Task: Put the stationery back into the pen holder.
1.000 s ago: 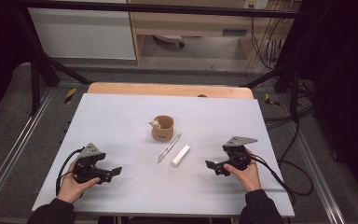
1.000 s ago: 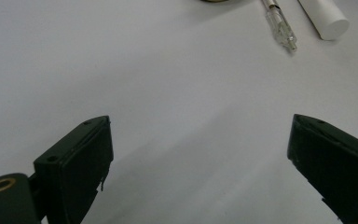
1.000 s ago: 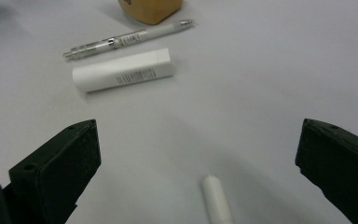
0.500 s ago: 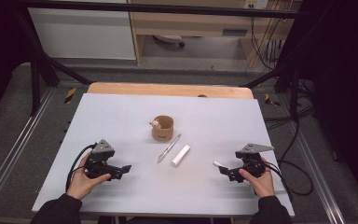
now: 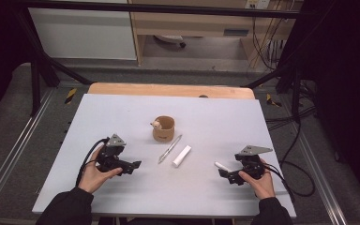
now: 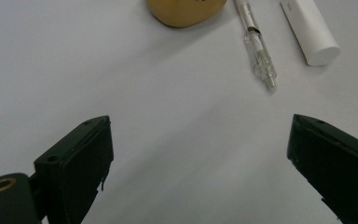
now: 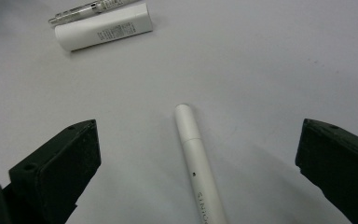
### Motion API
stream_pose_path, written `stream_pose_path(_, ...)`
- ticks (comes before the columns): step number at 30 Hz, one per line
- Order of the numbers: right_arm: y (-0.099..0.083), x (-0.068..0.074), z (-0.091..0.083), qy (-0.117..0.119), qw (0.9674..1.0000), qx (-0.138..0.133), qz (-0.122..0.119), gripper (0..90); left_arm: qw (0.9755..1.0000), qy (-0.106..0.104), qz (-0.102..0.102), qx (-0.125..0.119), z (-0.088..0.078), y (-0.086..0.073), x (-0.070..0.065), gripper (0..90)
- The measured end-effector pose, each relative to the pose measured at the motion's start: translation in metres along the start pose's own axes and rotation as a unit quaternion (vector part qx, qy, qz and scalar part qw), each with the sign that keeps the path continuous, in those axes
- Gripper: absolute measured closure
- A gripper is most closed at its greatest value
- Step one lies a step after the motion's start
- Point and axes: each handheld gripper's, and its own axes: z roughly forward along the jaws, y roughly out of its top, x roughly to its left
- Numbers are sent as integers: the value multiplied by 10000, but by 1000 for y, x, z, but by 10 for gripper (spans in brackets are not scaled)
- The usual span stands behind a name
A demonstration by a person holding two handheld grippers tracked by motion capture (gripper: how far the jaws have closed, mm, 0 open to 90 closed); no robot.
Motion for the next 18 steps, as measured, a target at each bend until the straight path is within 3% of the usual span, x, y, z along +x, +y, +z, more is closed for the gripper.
stream_pose_path(18,0,0,0,-58,9999,61,-78,7,9994,16,108,317,26,49,-23,135)
